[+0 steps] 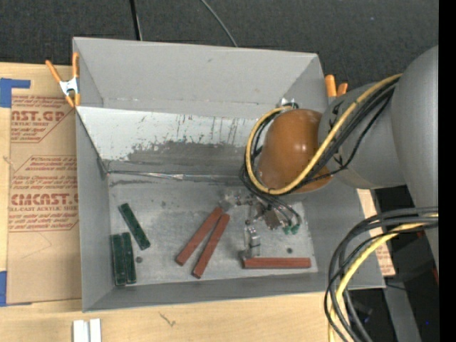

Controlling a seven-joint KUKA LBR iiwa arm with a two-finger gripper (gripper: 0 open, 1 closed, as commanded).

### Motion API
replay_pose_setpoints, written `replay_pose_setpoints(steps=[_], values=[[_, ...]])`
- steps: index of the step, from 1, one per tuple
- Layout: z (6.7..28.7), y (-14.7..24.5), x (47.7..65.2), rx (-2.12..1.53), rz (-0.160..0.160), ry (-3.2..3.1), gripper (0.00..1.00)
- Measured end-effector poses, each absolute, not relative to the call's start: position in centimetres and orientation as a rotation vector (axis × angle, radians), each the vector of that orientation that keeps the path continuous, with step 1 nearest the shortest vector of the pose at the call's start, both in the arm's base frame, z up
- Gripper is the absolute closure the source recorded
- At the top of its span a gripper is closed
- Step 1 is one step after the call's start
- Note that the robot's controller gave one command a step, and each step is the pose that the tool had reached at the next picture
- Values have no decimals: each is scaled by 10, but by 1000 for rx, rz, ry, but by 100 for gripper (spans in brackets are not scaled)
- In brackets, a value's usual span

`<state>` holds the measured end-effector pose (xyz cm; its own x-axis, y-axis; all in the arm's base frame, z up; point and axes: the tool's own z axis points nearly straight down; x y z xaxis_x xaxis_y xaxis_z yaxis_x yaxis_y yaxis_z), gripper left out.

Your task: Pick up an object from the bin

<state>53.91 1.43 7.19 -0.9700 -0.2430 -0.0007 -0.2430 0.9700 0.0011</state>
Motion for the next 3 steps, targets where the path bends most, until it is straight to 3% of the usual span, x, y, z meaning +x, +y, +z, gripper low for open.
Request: replay_pose_setpoints(steps=[1,2,3], values=[[73,125,560,-794,4,3036,100],[73,125,560,-794,4,3036,100],[219,113,550,-799,1,3033,100]])
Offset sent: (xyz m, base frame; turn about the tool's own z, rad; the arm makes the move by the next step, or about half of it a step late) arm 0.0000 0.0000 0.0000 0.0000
